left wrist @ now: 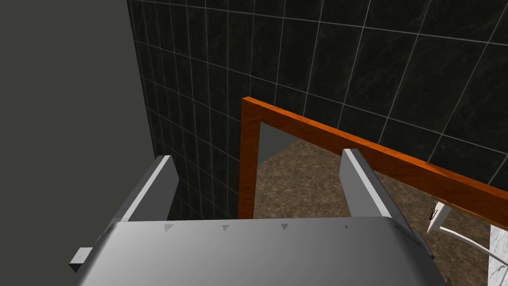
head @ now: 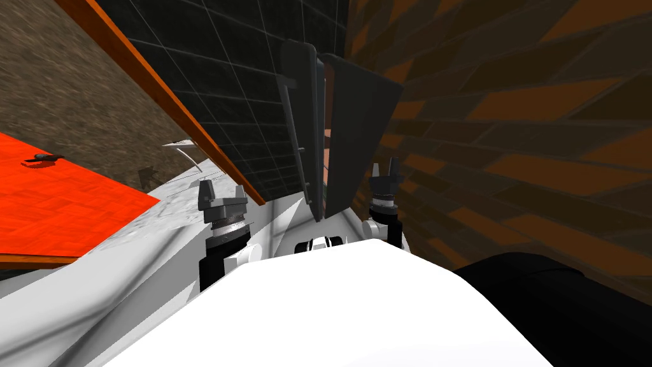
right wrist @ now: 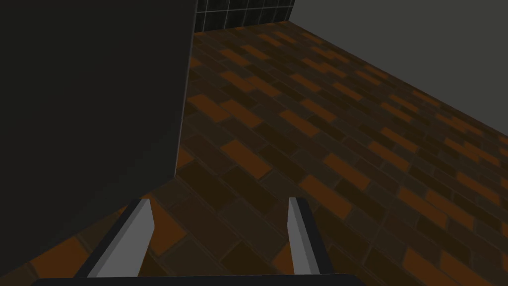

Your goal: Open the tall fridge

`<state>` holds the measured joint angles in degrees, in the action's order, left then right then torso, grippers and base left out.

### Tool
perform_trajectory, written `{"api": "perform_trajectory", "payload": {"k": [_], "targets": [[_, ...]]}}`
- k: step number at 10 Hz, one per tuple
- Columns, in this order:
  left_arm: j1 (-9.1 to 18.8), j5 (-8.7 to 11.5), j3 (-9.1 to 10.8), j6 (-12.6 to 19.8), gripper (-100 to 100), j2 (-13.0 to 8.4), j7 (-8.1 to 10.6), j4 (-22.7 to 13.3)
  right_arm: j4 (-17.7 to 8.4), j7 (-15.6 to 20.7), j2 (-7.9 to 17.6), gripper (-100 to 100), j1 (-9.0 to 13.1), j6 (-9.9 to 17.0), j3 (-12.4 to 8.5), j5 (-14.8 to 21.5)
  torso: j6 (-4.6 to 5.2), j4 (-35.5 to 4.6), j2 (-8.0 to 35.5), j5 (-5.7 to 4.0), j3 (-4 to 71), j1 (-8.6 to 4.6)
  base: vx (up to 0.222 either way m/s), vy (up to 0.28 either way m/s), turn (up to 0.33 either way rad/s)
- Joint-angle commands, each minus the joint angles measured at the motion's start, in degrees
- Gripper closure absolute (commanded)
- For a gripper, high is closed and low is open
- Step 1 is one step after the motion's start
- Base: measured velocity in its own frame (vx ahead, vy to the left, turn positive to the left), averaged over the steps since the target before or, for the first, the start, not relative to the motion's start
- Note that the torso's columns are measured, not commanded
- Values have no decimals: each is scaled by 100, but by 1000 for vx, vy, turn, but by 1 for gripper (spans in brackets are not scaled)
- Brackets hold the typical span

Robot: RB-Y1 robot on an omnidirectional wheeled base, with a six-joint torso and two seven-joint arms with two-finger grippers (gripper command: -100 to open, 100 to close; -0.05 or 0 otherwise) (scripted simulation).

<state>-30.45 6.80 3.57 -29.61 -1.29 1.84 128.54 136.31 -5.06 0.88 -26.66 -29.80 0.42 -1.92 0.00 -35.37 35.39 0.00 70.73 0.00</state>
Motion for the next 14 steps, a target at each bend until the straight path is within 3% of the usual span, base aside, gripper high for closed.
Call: {"api": "perform_trajectory", "payload": {"k": [1,3,11,14], "targets": [[0,0,0,0,0,0,0,0,-55,27,218,-100,8,16,-37,14,0,-423,423,0,846,0,14,13,-23],[-1,0,0,1,0,1,0,-3,-184,89,581,-100,28,52,-124,42,0,-667,666,2,1355,7,13,37,-38],[-1,0,-1,1,0,1,0,-3,-626,292,1785,-100,97,171,-419,110,1,-691,689,1,1384,4,17,43,-44],[-1,0,-1,1,0,1,0,-3,-914,425,2330,-100,142,246,-618,144,-1,-691,690,0,1384,1,20,54,-61]]}}
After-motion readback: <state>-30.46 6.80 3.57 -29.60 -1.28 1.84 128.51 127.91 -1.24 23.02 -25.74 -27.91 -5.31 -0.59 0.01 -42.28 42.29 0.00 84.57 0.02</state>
